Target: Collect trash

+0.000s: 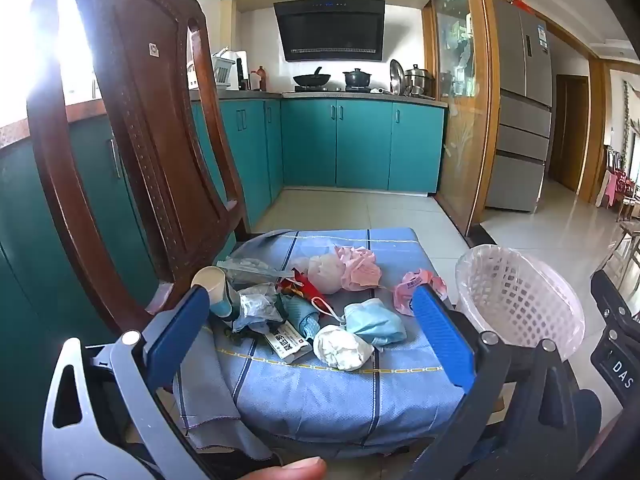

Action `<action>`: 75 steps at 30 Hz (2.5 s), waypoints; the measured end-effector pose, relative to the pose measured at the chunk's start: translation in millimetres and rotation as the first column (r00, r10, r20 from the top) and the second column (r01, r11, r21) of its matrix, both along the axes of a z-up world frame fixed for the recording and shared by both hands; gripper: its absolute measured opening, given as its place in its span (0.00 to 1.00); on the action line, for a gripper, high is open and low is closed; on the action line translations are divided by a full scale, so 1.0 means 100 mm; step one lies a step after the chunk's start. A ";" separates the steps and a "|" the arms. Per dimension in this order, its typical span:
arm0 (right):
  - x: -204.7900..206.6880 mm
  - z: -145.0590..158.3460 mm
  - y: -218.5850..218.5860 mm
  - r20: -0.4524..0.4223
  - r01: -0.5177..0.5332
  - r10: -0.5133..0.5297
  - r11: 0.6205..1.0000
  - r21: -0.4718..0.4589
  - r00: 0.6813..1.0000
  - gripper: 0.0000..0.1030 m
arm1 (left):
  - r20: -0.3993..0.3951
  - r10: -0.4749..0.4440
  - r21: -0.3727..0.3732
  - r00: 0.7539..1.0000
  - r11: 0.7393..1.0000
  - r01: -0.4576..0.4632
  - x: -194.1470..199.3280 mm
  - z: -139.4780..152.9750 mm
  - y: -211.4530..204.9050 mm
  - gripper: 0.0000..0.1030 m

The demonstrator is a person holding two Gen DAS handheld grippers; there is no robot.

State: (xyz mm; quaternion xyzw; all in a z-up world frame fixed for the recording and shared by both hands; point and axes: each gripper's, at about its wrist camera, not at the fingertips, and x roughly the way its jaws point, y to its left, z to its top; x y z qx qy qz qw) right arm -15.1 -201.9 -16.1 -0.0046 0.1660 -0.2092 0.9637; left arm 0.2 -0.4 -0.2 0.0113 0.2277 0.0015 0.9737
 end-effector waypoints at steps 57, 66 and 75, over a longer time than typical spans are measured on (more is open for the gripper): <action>-0.04 0.10 0.05 0.013 -0.001 0.001 1.000 -0.025 1.000 0.98 | 0.017 0.004 0.016 1.000 1.000 -0.004 -0.08 0.09 0.02 0.98; -0.04 0.12 0.04 0.012 0.000 0.000 1.000 -0.024 1.000 0.98 | 0.016 0.005 0.017 1.000 1.000 -0.005 -0.08 0.09 0.02 0.98; -0.05 0.12 0.05 0.014 0.003 -0.002 1.000 -0.025 1.000 0.98 | 0.016 0.006 0.018 1.000 1.000 -0.006 -0.08 0.09 0.03 0.98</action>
